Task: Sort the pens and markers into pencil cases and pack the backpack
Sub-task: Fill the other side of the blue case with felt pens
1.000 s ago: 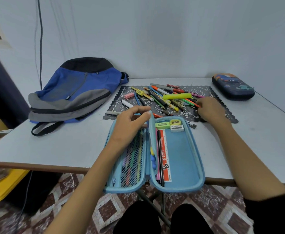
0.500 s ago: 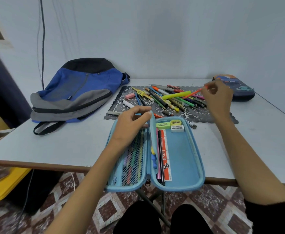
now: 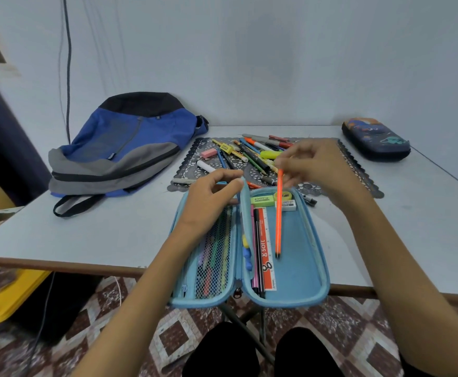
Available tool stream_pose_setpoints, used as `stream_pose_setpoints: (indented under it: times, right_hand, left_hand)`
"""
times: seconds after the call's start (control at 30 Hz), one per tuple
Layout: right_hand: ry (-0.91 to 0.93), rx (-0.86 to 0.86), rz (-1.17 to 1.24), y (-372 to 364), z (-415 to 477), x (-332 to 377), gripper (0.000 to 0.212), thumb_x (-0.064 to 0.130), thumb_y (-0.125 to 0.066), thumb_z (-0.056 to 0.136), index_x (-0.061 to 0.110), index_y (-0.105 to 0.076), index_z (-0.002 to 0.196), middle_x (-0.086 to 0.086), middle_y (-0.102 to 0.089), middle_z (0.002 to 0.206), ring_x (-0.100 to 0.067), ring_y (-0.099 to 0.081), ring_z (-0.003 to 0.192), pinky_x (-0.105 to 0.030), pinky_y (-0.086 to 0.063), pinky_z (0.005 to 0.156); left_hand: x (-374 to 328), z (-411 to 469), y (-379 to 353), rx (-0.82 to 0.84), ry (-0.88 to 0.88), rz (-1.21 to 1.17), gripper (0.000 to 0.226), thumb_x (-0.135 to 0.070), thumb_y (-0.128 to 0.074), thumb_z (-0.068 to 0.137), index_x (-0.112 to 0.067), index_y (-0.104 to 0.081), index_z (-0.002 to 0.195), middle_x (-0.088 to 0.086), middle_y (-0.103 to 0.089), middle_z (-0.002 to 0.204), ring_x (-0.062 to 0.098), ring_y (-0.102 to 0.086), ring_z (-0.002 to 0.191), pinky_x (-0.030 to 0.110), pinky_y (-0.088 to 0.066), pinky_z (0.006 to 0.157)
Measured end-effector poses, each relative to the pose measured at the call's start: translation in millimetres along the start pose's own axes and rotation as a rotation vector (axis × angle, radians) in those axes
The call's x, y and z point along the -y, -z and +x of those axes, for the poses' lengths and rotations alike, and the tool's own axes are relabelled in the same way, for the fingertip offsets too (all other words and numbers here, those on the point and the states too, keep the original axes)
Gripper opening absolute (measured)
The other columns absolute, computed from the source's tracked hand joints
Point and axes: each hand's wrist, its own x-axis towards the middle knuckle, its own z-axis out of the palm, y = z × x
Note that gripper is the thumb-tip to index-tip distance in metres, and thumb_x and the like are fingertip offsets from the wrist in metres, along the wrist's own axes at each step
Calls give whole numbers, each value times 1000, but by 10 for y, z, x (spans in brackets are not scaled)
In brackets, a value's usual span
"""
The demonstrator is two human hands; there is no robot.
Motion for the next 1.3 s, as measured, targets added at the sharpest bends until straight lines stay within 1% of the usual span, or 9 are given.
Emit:
stream_pose_setpoints:
  times: [0.2,0.47,0.7,0.77,0.87,0.93,1.0,1.13,1.3]
  right_hand:
    - [-254,315,-159,-247,-143,-158,17,2,-75,79,-8,-67,90,-27,-70,73,-23,-68,53,-25,-58,54]
    - [-212,306,-307,-364,-201,-171,10,5,-74,81,-4,-70,84,-16,-70,61,-26,-70,55,-26,-57,53]
    - [-179,312,-380,-401,-202,-147,10,6,-73,83,-3,-69,85,-17,-69,60,-26,-69,52,-26,-56,50]
    - [-149,279,-357,-374,-190,-137,9,7,-73,84,-1,-69,84,-17,-68,60,-25,-67,48,-28,-55,46]
    - [-99,89,-293,-206,-40,-170,7,9,-71,85,3,-70,87,-14,-67,61,-19,-62,43,-23,-49,40]
    - [-63,-91,-387,-33,123,-252,4,11,-70,86,8,-71,88,-9,-68,69,-13,-59,46,-21,-45,42]
    - [-54,-215,-590,128,283,-366,4,15,-69,85,14,-72,87,-2,-68,77,-15,-61,62,-24,-45,54]
    - [-153,-302,-881,273,469,-570,14,13,-65,83,15,-71,96,-8,-68,98,-29,-63,94,-29,-43,70]
    - [-255,-296,-976,314,551,-746,29,34,-72,84,7,-68,91,-15,-68,91,-32,-63,88,-31,-41,68]
  left_hand:
    - [-3,0,-3,-7,-17,6,21,-13,-61,94,-9,-70,112,4,-71,100,1,-65,80,14,-50,65]
    - [7,-6,-6,-5,-14,0,21,-14,-62,94,-9,-70,112,6,-71,101,2,-65,82,13,-50,65]
    - [0,-7,-4,-10,-8,-1,21,-14,-62,94,-10,-70,112,7,-72,101,5,-66,83,14,-50,66]
    - [-3,-9,-5,-10,-8,-2,21,-14,-62,94,-10,-70,112,6,-72,102,8,-67,86,15,-52,67]
    - [-12,-12,-5,-6,-3,-7,21,-15,-62,94,-10,-70,113,5,-72,103,9,-67,87,16,-52,68]
    - [-16,-17,-5,-4,-1,-4,22,-15,-62,94,-9,-69,113,4,-72,104,7,-67,86,16,-52,68]
    - [-19,-20,0,-4,-3,-5,22,-15,-61,94,-9,-69,113,4,-72,105,7,-67,86,16,-52,68]
    - [-19,-14,3,-5,0,-13,21,-14,-61,94,-9,-70,113,3,-72,105,7,-67,87,16,-52,68]
    - [-9,-14,-6,-5,13,-30,20,-14,-62,94,-9,-70,112,5,-72,106,10,-67,88,17,-52,69]
